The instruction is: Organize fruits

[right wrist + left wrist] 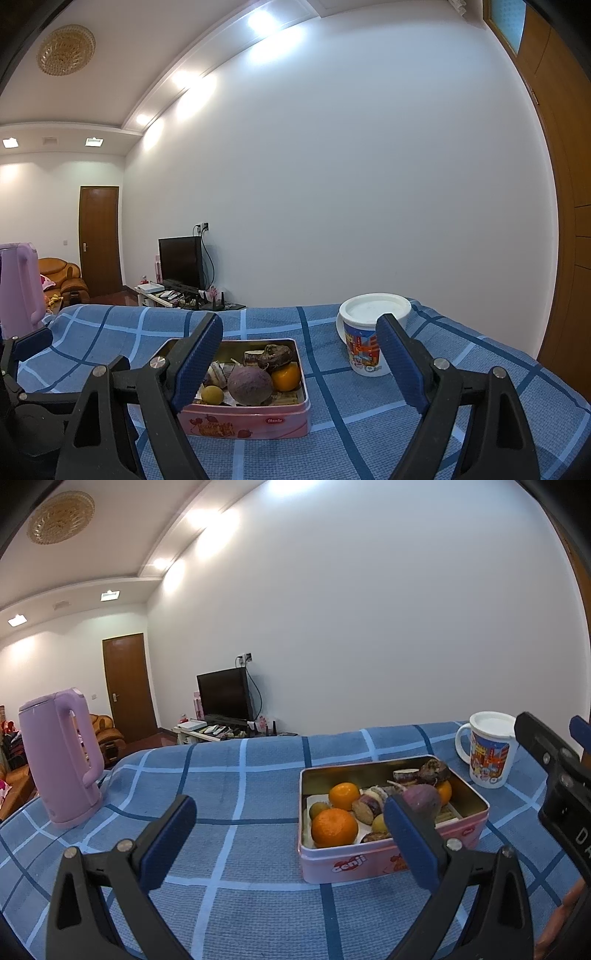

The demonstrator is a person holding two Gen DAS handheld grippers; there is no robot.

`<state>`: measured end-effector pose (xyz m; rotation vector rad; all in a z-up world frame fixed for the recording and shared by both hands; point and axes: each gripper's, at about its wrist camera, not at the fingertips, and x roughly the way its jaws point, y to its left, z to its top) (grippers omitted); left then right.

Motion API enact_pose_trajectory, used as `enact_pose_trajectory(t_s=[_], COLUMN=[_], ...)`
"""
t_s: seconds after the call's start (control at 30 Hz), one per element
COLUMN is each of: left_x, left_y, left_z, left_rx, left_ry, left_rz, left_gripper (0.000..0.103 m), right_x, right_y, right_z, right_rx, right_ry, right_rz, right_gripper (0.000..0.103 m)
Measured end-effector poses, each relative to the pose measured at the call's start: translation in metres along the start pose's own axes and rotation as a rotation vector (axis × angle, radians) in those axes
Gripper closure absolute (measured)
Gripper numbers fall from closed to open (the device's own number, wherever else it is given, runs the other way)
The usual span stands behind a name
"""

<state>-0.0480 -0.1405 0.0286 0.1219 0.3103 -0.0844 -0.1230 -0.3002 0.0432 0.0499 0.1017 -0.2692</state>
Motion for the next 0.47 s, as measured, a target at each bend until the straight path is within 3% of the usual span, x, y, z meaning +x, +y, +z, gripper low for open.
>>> enact_pose_trajectory(t_s=[0.47], left_x=[0.0003], left_y=[-0.0015], left_z=[-0.0010], left_rx=[-0.008], left_ry=[0.009], left_rz=[-0.023], left_gripper=[0.000], right_x=[0.0034], right_y=[-0.0017], right_z=[-0.0017], right_rx=[0.009], right_ry=[0.020], right_rz=[-0.011], right_gripper=[0.017])
